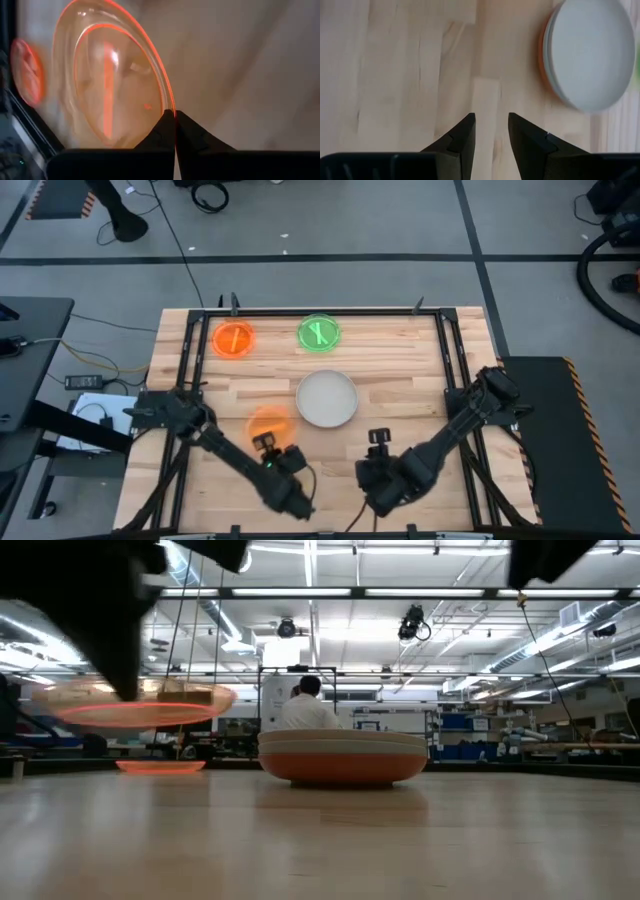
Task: Stack plastic plates
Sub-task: Stack the bottom orange plate on top of the other orange plates
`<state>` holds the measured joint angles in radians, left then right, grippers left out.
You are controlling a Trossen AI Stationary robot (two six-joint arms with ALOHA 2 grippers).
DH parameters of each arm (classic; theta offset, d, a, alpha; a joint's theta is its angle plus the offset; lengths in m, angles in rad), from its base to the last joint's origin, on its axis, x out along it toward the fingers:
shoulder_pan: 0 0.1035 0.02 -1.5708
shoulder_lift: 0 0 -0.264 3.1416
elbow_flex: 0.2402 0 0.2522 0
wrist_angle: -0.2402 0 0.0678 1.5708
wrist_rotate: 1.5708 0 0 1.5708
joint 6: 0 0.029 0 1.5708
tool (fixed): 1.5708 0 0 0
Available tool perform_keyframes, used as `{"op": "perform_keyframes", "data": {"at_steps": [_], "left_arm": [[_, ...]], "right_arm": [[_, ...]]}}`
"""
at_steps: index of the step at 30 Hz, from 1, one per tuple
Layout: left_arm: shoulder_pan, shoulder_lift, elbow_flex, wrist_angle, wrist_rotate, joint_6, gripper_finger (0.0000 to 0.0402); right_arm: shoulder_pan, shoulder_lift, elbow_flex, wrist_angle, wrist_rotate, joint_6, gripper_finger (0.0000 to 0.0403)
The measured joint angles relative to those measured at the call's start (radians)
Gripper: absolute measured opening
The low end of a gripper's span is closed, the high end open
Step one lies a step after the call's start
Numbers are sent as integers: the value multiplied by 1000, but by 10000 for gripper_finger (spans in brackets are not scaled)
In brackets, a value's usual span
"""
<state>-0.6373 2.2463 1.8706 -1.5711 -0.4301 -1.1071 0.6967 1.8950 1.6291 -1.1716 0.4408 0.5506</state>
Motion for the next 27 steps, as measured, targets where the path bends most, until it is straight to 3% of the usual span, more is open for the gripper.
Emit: {"op": "perform_keyframes", "data": {"at_steps": [8,15,23,27], "left_arm": [[115,-118,-39,1,-94,166,3],[226,-310,-301,-1,-129,177,3],[416,-569,-570,34,-198,218,2],[546,-673,-665,133,-209,334,2]], "right_arm": [[99,0,0,-80,0,121,126],[120,0,0,-88,20,92,126],[19,0,0,-80,134,-112,126],[-82,0,0,-43,138,-233,126]]}}
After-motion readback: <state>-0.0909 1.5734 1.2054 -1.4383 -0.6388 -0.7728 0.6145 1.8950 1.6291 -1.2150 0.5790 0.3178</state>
